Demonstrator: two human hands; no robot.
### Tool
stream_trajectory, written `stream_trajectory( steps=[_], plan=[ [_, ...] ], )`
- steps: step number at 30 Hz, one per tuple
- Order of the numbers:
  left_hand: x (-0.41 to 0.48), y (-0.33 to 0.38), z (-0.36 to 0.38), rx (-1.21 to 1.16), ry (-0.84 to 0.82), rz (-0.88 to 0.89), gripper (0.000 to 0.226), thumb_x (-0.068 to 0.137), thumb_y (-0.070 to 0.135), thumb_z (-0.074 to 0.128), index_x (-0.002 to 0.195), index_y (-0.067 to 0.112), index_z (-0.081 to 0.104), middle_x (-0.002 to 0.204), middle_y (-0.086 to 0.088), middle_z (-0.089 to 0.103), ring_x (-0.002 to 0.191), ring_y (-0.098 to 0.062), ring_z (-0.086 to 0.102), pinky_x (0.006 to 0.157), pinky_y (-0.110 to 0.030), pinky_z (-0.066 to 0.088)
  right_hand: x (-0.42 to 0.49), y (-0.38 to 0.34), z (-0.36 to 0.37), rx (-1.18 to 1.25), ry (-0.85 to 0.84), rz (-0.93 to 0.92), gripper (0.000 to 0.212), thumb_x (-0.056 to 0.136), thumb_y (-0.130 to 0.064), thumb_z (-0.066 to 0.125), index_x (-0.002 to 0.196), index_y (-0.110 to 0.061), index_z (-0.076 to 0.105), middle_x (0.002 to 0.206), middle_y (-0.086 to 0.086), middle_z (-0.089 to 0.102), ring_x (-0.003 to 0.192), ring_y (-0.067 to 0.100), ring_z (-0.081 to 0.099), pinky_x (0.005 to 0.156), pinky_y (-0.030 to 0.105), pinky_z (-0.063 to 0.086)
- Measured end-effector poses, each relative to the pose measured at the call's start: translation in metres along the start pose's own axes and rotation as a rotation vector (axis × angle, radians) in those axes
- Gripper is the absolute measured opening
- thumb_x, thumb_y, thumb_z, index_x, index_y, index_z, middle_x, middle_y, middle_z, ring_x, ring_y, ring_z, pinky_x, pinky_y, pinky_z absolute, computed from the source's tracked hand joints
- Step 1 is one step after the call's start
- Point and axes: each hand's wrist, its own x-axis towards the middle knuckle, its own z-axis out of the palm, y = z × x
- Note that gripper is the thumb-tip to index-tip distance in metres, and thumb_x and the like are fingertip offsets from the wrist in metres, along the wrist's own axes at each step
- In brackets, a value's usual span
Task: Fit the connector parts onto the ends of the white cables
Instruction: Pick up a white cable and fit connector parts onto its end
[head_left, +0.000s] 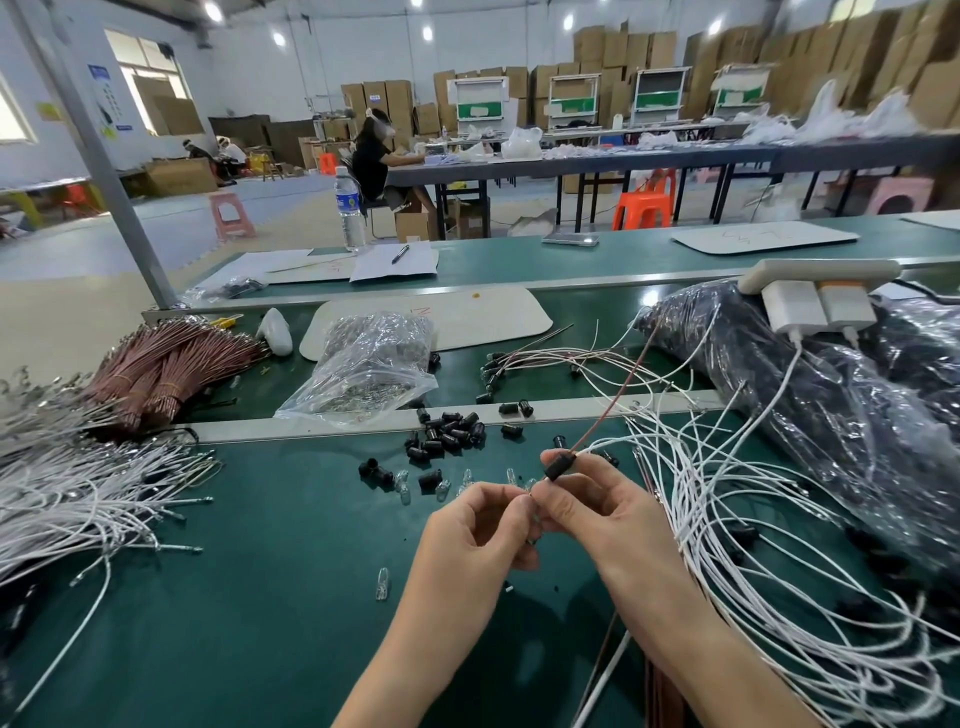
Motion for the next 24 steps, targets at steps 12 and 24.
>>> stream_trajectory(
  steps=[12,24],
  plan=[
    [-0.005,0.005,0.002,0.147,0.047,0.106,0.007,0.097,0.022,0.064,0.092,0.024,0.069,0.08,0.001,0.074,0.065,-0.013,0.068,0.066,-0.028,0.058,-0.002,0.003,0.003,-0.081,0.009,-0.005,0.025,0.077,-0.041,0.075,0.088,-0.019,0.079,0.081,0.009,0.076,0.074,0.016,0.071,0.073,0.022,0.057],
    [-0.037,0.005,-0.078,1.062,0.239,0.0,0.021,0.096,0.06,0.042,0.089,0.042,0.049,0.071,0.018,0.062,0.066,0.005,0.056,0.058,-0.019,0.04,0.006,0.003,-0.005,0.083,0.121,0.074,0.028,0.081,-0.029,0.076,0.098,-0.007,0.076,0.081,0.005,0.074,0.065,0.01,0.062,0.062,0.018,0.053]
  ],
)
